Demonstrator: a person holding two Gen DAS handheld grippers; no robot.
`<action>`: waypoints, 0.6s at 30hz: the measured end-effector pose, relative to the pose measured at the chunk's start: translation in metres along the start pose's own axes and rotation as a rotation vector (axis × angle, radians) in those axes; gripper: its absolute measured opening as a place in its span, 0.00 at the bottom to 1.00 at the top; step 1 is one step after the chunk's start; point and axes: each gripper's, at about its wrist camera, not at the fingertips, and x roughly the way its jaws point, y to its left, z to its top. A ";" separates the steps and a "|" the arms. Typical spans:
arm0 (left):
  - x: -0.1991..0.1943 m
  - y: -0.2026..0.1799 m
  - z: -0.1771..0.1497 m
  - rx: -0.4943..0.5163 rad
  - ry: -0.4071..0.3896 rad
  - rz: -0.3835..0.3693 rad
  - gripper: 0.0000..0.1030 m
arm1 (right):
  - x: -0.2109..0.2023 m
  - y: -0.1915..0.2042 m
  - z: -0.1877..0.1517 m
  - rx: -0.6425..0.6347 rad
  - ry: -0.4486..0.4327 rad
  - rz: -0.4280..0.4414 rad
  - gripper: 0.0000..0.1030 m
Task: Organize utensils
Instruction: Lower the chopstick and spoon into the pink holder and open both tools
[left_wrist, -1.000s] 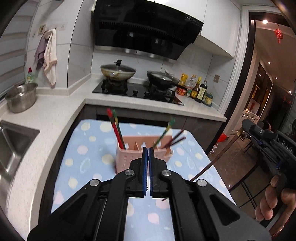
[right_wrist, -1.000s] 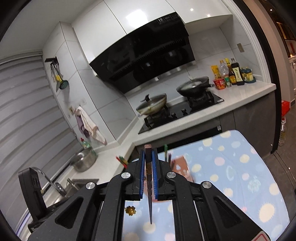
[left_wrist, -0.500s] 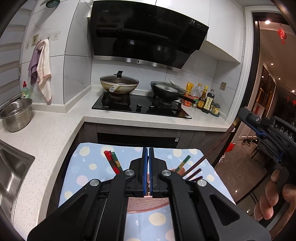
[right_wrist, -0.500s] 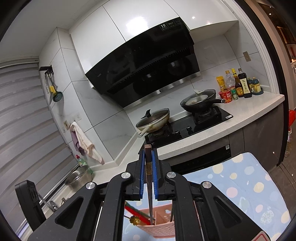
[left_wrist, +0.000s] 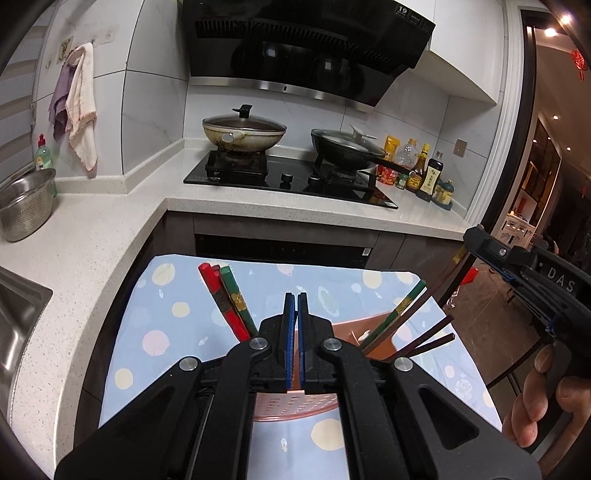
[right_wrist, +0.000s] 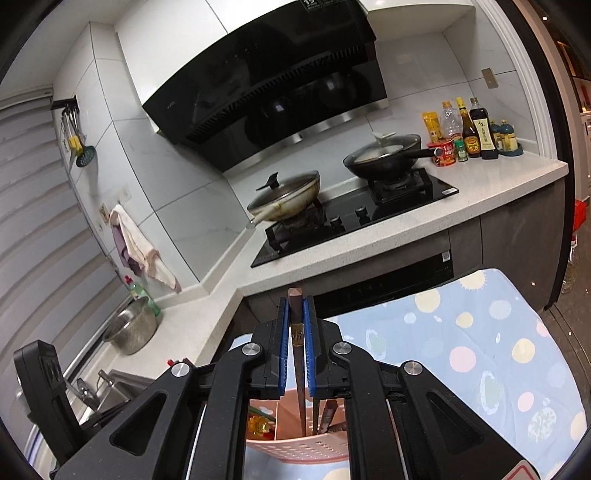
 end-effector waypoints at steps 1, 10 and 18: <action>0.001 0.001 -0.001 -0.003 0.003 -0.001 0.01 | 0.001 0.001 -0.001 -0.008 0.007 0.000 0.08; -0.016 0.003 -0.004 -0.016 -0.022 0.040 0.27 | -0.018 0.010 -0.009 -0.038 -0.002 -0.022 0.16; -0.043 -0.002 -0.018 0.002 -0.022 0.073 0.30 | -0.048 0.022 -0.035 -0.126 0.051 -0.067 0.17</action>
